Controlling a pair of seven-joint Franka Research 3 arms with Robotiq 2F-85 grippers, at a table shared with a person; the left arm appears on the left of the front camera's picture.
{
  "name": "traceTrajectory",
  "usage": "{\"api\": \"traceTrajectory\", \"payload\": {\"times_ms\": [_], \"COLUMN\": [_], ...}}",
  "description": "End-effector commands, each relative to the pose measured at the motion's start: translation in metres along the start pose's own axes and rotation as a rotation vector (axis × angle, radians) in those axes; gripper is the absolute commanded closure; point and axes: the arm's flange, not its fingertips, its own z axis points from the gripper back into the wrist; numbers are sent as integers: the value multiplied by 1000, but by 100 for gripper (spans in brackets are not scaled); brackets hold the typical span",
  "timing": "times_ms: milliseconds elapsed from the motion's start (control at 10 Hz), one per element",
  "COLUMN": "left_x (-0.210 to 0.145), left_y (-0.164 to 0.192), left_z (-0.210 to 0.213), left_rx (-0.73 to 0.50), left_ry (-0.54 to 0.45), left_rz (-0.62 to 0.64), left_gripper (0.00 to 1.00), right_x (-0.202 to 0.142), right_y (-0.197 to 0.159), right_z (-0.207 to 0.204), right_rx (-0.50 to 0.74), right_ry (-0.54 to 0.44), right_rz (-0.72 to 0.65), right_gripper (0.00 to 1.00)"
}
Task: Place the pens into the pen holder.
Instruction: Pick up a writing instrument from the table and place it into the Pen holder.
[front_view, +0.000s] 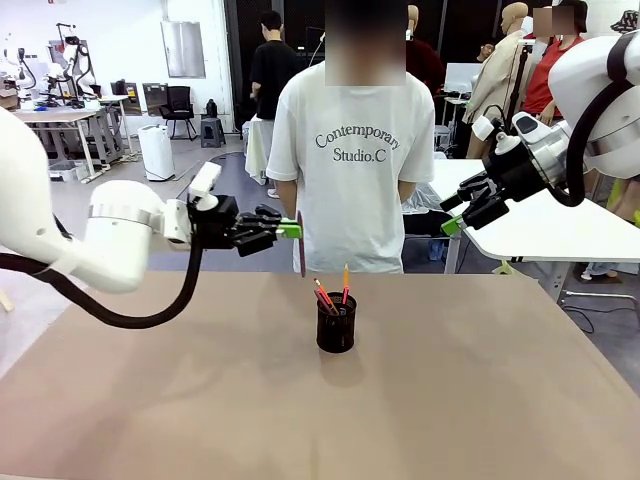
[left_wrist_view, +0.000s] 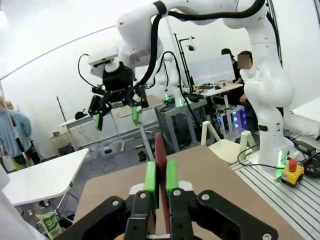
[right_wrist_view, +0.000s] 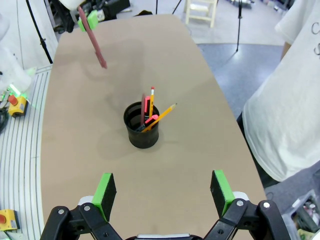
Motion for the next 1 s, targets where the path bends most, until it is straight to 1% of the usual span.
{"api": "traceTrajectory", "payload": {"times_ms": [0, 100, 200, 300, 400, 700, 900], "left_x": [-20, -26, -29, -29, -32, -32, -43], "left_y": [16, 19, 21, 20, 13, 13, 19], "left_z": [-17, -23, -25, -19, -26, -26, -30], "left_rx": [-13, -8, 6, 8, -17, -17, -18], "left_ry": [-7, -17, -16, 8, -2, -2, 25], "left_rz": [-40, -60, -54, -65, -23, -23, -32], "left_gripper": [100, 100, 100, 100, 100, 100, 100], "right_x": [2, 2, 2, 2, 2, 2, 2], "right_y": [0, 0, 0, 0, 0, 0, 0], "right_z": [0, 0, 0, 0, 0, 0, 0], "right_rx": [-5, -5, -5, -5, -5, -5, -5], "right_ry": [4, 4, 4, 4, 4, 4, 4], "right_rz": [6, 6, 6, 6, 6, 6, 6], "right_gripper": [0, 0, 0, 0, 0, 0, 0]}}
